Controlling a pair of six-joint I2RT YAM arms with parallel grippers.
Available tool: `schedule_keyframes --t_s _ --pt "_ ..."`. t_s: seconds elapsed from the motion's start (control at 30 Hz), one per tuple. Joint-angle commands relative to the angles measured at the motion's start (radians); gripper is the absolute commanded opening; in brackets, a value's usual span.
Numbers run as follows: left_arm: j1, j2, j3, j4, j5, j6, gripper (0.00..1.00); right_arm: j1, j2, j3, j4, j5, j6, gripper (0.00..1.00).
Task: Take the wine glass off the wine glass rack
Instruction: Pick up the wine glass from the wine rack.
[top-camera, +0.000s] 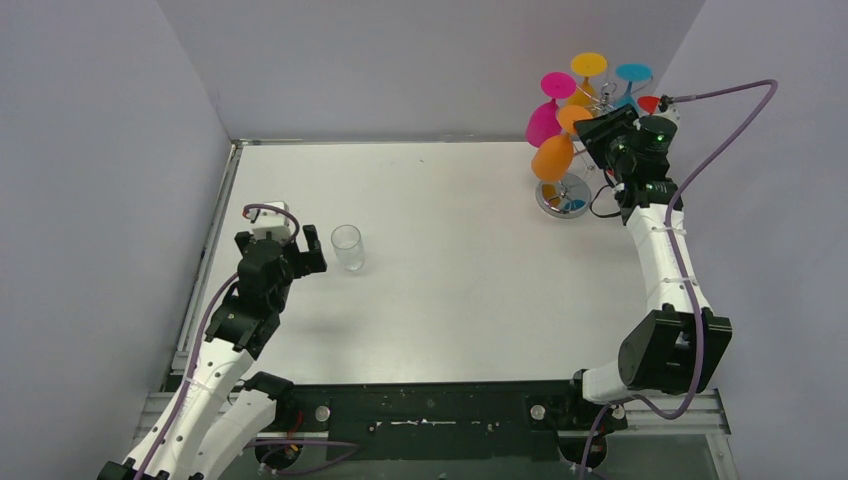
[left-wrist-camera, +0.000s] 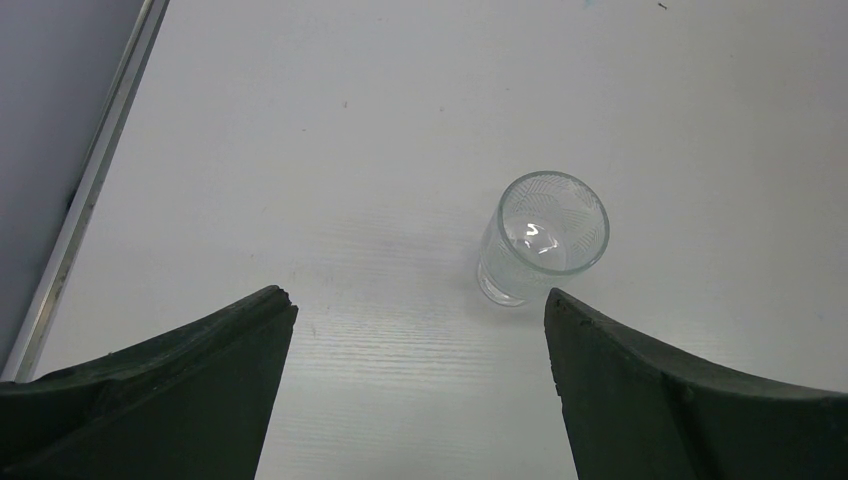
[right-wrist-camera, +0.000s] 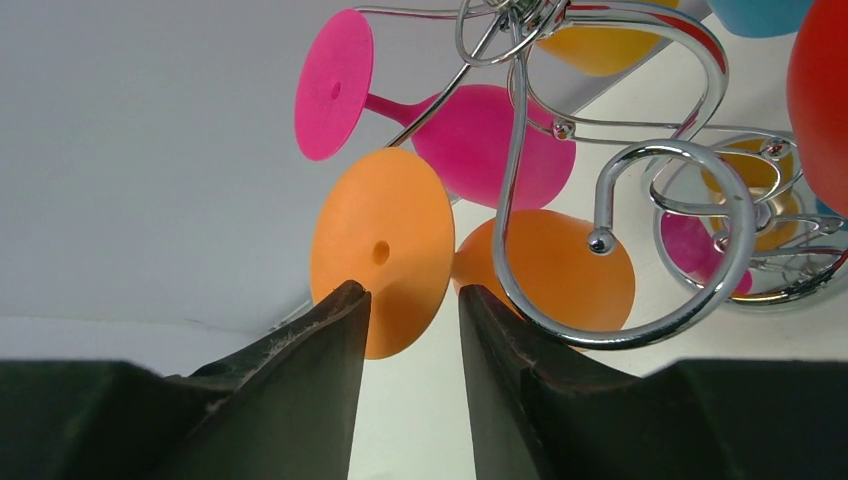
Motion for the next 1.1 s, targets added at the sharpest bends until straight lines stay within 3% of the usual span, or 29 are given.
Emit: schedule_keyframes --t_s 0.0,0.5,0.77,1.07 --pt "0.01 0.001 0.006 0.063 0.007 0.003 0.94 -0.003 0.001 -0.004 0.09 -0.014 0.02 0.39" --pt "0.012 0.023 0.009 0.068 0.036 0.003 0.93 -0.003 -0.021 0.004 0.1 -0.013 0.05 0.24" --pt "0.013 0.012 0.006 0.067 0.026 0.002 0.93 -0.005 -0.041 -0.028 0.136 -0.036 0.122 0.22" --pt "0.013 0.006 0.006 0.062 0.022 0.001 0.93 -0.005 -0.058 -0.074 0.217 -0.05 0.216 0.12"
